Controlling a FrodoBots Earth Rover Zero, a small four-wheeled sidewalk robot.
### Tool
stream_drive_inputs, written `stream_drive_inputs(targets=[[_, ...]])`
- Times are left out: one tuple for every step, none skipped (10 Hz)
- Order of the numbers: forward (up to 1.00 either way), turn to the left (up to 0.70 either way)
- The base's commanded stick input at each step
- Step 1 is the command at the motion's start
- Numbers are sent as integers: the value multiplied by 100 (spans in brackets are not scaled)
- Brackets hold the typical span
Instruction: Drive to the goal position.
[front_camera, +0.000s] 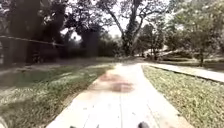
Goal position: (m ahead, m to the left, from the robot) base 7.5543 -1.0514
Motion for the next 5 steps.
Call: stream_drive_inputs(targets=[[70,-35],[70,-29],[70,-13],[70,-1],[70,0]])
